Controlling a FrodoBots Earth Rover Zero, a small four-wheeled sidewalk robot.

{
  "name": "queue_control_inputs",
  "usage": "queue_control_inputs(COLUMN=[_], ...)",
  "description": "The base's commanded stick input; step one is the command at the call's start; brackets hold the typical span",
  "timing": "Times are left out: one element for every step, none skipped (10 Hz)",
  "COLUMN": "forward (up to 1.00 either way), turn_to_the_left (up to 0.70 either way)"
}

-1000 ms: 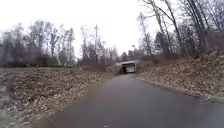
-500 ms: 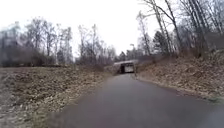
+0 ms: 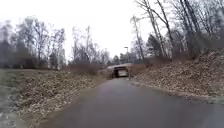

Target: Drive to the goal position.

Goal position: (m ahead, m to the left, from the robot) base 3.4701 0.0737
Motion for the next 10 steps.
queue_control_inputs(forward=[1.00,1.00,1.00,1.00,1.00,1.00,1.00,1.00,1.00,1.00], turn_to_the_left=[0.00,0.00,0.00,0.00,0.00,0.00,0.00,0.00,0.00,0.00])
